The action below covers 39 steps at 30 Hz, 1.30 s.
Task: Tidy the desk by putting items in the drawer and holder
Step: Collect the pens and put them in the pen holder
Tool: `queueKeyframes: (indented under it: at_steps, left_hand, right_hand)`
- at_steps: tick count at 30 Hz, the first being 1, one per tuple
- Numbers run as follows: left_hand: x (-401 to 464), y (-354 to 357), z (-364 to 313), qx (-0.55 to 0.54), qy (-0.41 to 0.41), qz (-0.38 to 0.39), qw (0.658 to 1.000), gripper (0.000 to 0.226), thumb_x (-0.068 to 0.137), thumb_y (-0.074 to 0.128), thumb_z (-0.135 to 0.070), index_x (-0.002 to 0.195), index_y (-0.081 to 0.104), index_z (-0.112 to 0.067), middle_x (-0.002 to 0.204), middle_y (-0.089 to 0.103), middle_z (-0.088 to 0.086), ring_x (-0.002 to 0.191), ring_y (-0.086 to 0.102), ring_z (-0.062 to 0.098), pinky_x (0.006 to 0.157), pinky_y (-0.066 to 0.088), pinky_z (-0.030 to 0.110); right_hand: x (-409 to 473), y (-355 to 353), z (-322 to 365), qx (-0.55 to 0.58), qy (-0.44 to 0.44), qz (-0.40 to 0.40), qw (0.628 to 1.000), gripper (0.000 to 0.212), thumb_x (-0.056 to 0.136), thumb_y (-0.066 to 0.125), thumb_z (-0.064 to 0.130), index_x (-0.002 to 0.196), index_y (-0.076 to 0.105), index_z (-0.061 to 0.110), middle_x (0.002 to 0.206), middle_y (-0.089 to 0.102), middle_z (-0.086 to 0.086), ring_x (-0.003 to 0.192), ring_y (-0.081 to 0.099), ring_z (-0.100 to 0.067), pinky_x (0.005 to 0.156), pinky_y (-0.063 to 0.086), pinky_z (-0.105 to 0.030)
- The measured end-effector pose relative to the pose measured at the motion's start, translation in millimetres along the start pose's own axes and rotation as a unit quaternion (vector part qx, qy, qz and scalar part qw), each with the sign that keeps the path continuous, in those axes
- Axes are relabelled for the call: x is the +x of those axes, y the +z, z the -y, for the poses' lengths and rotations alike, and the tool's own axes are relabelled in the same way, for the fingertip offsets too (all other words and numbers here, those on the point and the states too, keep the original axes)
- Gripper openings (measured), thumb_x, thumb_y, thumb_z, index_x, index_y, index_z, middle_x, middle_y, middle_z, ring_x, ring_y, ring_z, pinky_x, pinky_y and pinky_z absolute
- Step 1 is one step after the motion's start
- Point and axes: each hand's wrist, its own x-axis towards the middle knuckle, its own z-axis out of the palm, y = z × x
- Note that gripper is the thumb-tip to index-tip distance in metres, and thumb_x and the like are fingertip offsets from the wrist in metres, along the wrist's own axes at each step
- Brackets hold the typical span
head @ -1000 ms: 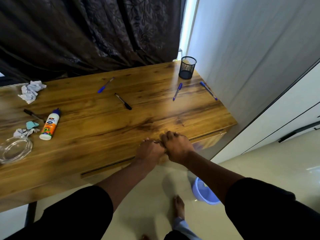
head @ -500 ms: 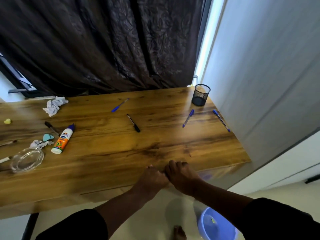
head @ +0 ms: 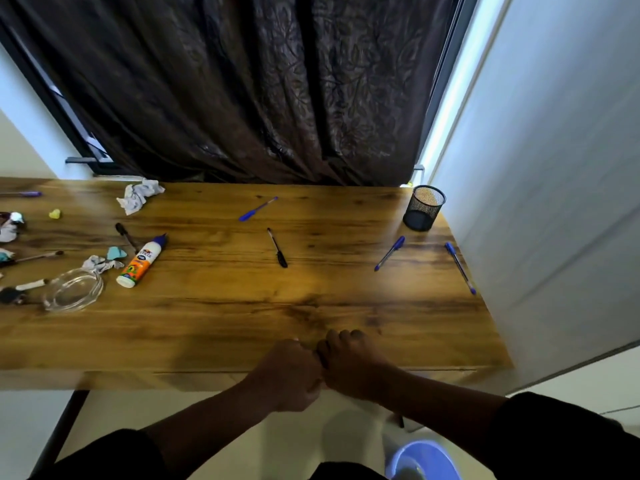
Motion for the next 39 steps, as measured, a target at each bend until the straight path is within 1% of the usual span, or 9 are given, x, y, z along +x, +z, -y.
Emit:
queueKeyframes:
  at_steps: [6, 11, 14, 17, 19, 23, 30, 33, 39]
  left_hand:
    - [2.5, -2.1, 8.0, -0.006, -0.086, -0.061, 0.994, 0.025, 0.071, 0.051, -0.043, 0.056, 0.059, -0.024, 0.051, 0.059, -0.008, 0.043, 0.059, 0.014, 0.044, 0.033, 0.021]
    - [5.6, -6.5, 30.8, -0.080, -0.175, -0.177, 0.965, 0.039, 0.083, 0.051, -0.045, 0.054, 0.058, -0.019, 0.050, 0.059, -0.005, 0.043, 0.056, 0.015, 0.045, 0.028, 0.022]
    - [11.1, -2.6, 45.8, -0.125, -0.226, -0.123, 0.958, 0.044, 0.086, 0.040, -0.056, 0.072, 0.065, -0.023, 0.071, 0.067, -0.007, 0.068, 0.064, 0.018, 0.058, 0.036, 0.027]
    - [21.1, -1.4, 61.4, -0.147, -0.273, -0.041, 0.950, 0.045, 0.095, 0.036, -0.060, 0.103, 0.069, -0.030, 0.103, 0.071, -0.011, 0.099, 0.062, 0.018, 0.075, 0.038, 0.033]
    - [27.8, -6.6, 74.0, -0.167, -0.275, -0.029, 0.947, 0.039, 0.098, 0.040, -0.059, 0.112, 0.067, -0.034, 0.112, 0.069, -0.014, 0.107, 0.061, 0.017, 0.083, 0.040, 0.033]
    - [30.9, -14.8, 104.2, -0.286, -0.275, -0.065, 0.916, 0.022, 0.096, 0.056, -0.052, 0.104, 0.071, -0.037, 0.099, 0.072, -0.018, 0.092, 0.066, 0.004, 0.072, 0.047, 0.023]
    - [40.5, -20.3, 162.1, -0.473, -0.260, -0.059, 0.839, 0.011, 0.094, 0.068, -0.040, 0.104, 0.072, -0.038, 0.105, 0.070, -0.019, 0.093, 0.068, 0.003, 0.079, 0.062, 0.035]
    - [48.5, -23.7, 167.6, -0.547, -0.255, -0.056, 0.795, 0.010, 0.095, 0.069, -0.035, 0.103, 0.074, -0.038, 0.108, 0.072, -0.012, 0.097, 0.070, 0.007, 0.078, 0.064, 0.040]
    - [73.7, -33.3, 157.2, -0.635, -0.278, -0.049, 0.719, 0.014, 0.101, 0.061, -0.029, 0.109, 0.072, -0.029, 0.110, 0.076, -0.005, 0.097, 0.073, 0.011, 0.079, 0.062, 0.035]
  right_hand:
    - [8.5, -8.7, -14.8, 0.010, -0.030, 0.034, 0.999, 0.039, 0.069, 0.070, 0.063, 0.086, 0.069, 0.028, 0.079, 0.065, 0.003, 0.050, 0.059, -0.018, 0.046, 0.021, -0.024]
    - [27.0, -15.3, -24.8, 0.101, -0.050, 0.101, 0.988, 0.037, 0.087, 0.065, 0.051, 0.103, 0.073, 0.019, 0.101, 0.072, -0.008, 0.090, 0.068, -0.035, 0.069, 0.050, -0.036]
    - [44.8, -26.3, -33.5, 0.130, -0.069, 0.226, 0.963, 0.056, 0.083, 0.065, 0.064, 0.106, 0.072, 0.014, 0.104, 0.072, -0.011, 0.097, 0.068, -0.035, 0.081, 0.058, -0.046]
    - [58.6, -39.5, -47.5, 0.296, -0.014, 0.281, 0.913, 0.057, 0.085, 0.055, 0.068, 0.083, 0.069, 0.013, 0.066, 0.072, -0.001, 0.071, 0.070, -0.023, 0.080, 0.062, -0.047]
    - [67.1, -49.5, -55.1, 0.426, 0.065, 0.318, 0.845, 0.040, 0.095, 0.064, 0.050, 0.082, 0.064, 0.012, 0.053, 0.067, 0.003, 0.052, 0.064, -0.015, 0.070, 0.064, -0.042]
    - [86.8, -51.1, -61.8, 0.454, 0.141, 0.284, 0.833, 0.034, 0.095, 0.064, 0.040, 0.110, 0.068, 0.010, 0.073, 0.073, -0.011, 0.057, 0.071, -0.020, 0.053, 0.057, -0.028]
    - [100.0, -46.9, -82.4, 0.434, 0.275, 0.044, 0.857, 0.014, 0.084, 0.075, 0.026, 0.086, 0.077, 0.012, 0.084, 0.072, 0.006, 0.072, 0.065, 0.002, 0.071, 0.056, -0.021]
    - [93.6, -28.8, -103.5, 0.426, 0.402, -0.005, 0.811, 0.007, 0.081, 0.073, 0.029, 0.083, 0.075, 0.023, 0.089, 0.074, 0.004, 0.083, 0.070, -0.010, 0.081, 0.060, -0.038]
    - [90.6, -19.4, -172.7, 0.362, 0.590, -0.053, 0.720, 0.016, 0.089, 0.074, 0.029, 0.095, 0.068, 0.015, 0.092, 0.067, -0.001, 0.084, 0.066, -0.018, 0.072, 0.052, -0.032]
